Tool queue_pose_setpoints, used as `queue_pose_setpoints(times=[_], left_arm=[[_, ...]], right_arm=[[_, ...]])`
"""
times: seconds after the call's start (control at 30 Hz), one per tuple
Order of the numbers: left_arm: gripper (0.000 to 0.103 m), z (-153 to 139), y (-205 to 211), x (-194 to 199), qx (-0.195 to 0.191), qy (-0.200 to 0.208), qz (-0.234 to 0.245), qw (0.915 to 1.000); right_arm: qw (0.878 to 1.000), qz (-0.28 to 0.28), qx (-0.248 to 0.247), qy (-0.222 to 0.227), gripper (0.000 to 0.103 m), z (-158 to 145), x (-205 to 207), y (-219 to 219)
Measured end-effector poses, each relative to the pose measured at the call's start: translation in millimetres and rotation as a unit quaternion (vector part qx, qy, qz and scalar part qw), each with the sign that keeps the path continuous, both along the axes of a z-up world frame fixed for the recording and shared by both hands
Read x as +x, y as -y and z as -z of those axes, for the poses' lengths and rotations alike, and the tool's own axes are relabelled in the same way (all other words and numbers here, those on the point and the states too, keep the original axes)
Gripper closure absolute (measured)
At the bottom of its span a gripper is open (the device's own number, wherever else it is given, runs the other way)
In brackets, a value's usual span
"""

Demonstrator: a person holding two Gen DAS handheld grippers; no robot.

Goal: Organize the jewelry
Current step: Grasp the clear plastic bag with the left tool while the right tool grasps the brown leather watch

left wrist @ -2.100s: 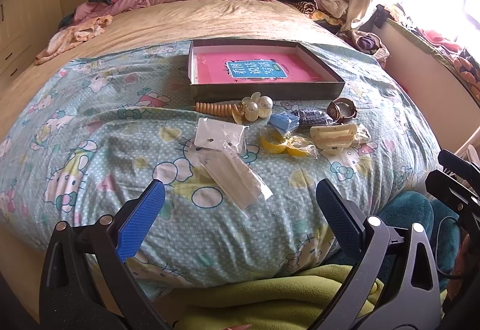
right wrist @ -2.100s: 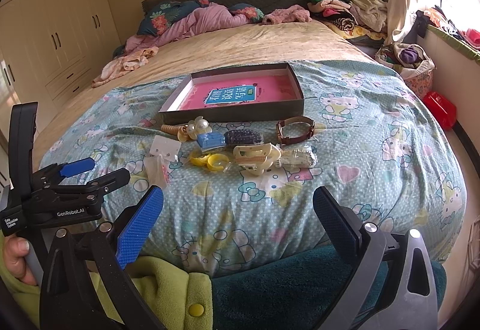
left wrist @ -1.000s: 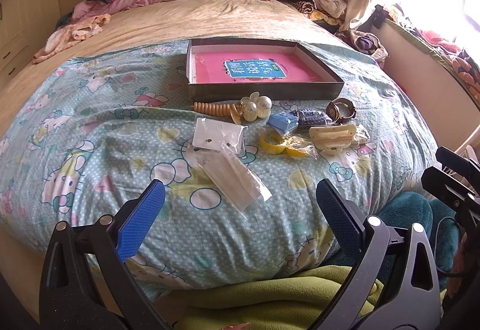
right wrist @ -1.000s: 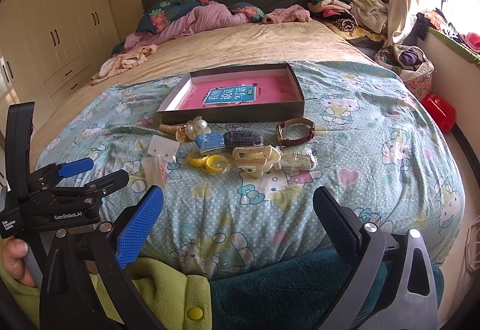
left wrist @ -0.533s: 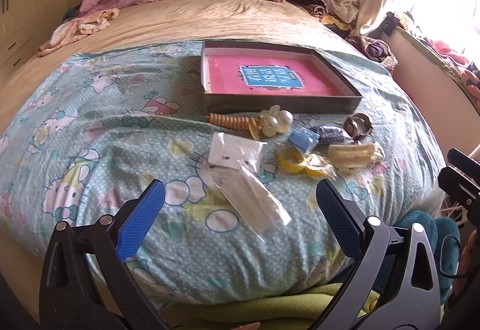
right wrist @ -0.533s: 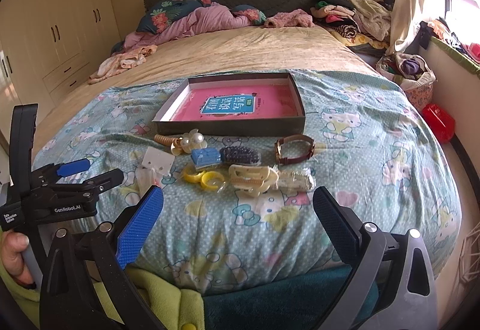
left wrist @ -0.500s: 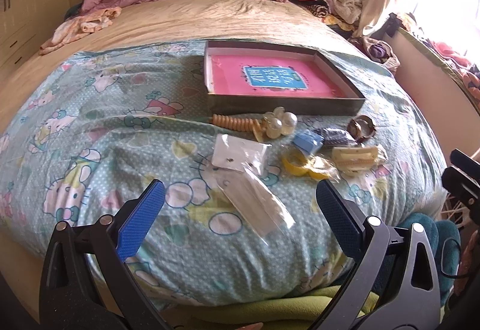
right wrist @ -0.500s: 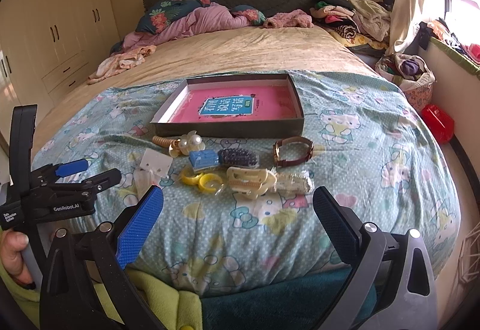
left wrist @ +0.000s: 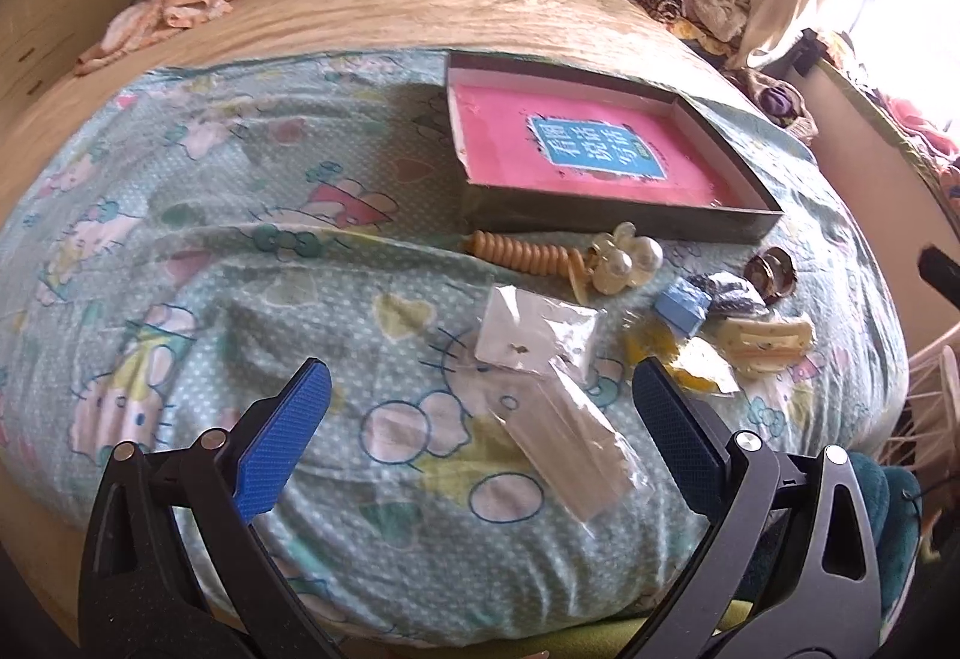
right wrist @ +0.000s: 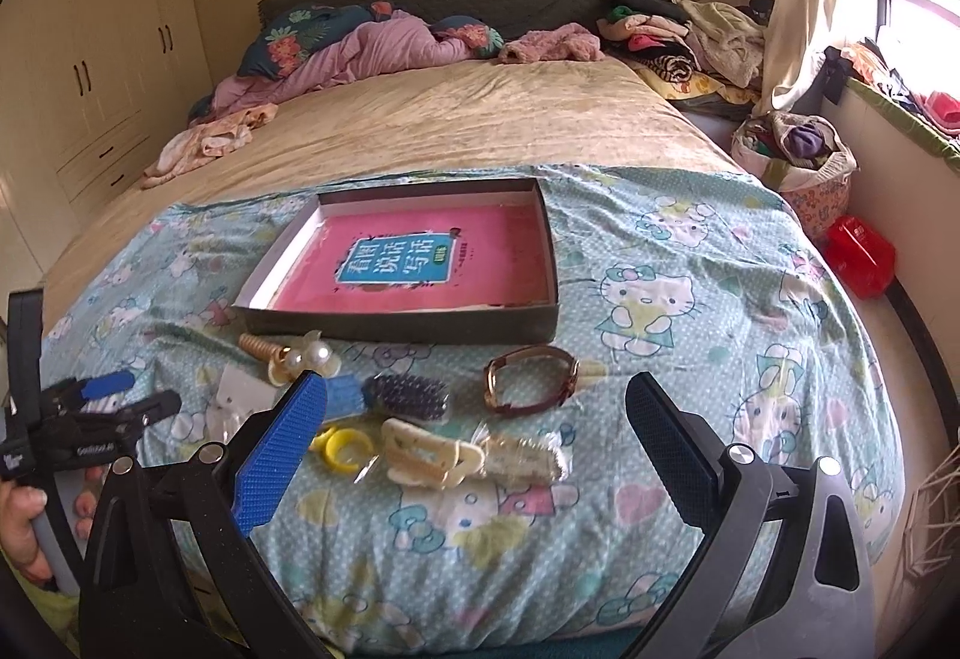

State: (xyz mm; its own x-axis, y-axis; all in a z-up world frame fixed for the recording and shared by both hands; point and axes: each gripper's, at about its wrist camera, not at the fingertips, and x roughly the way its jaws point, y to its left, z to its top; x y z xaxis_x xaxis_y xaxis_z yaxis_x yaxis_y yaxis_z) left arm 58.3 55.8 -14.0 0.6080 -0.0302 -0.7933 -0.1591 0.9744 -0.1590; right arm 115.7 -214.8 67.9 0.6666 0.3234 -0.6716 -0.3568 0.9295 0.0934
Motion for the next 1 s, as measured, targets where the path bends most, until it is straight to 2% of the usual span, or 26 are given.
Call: queue_pose_setpoints(times=[0.2, 0.37, 0.53, 0.67, 0.77, 0.83, 0.87, 0.9, 1.0], left_arm=[[0.009, 23, 25, -2, -0.015, -0.027, 0.054, 0.9981], [0.009, 50, 38, -6, -0.061, -0.071, 0.071, 0.9931], [0.009, 56, 41, -2, -0.067, -0.067, 0.067, 0.9933], [0.011, 60, 48, 9, -0.050, -0.059, 0.072, 0.9944], [0.021, 63, 49, 13, -0.030, -0.053, 0.070, 0.9957], [0.033, 63, 48, 13, -0.012, -0.047, 0.071, 0.9963], [0.036, 63, 48, 14, -0.010, -0.046, 0.071, 0.9964], [0.043, 63, 47, 15, -0.005, -0.043, 0.071, 0.9965], [0.049, 62, 45, 14, 0.003, -0.038, 0.075, 0.9964]], right_arm=[[1.000, 0.011, 0.000, -0.026, 0.004, 19, 23, 2], [0.999, 0.018, -0.003, -0.044, 0.004, 36, 33, 6], [0.997, 0.026, -0.001, -0.071, 0.004, 57, 49, 13], [0.995, 0.029, 0.003, -0.097, 0.004, 75, 63, 14], [0.993, 0.029, -0.001, -0.115, 0.004, 89, 75, 11], [0.991, 0.029, -0.011, -0.127, 0.004, 98, 83, 8], [0.991, 0.029, -0.015, -0.132, 0.004, 103, 87, 6], [0.990, 0.031, -0.020, -0.135, 0.004, 107, 91, 4], [0.988, 0.034, -0.042, -0.143, 0.004, 119, 102, 0]])
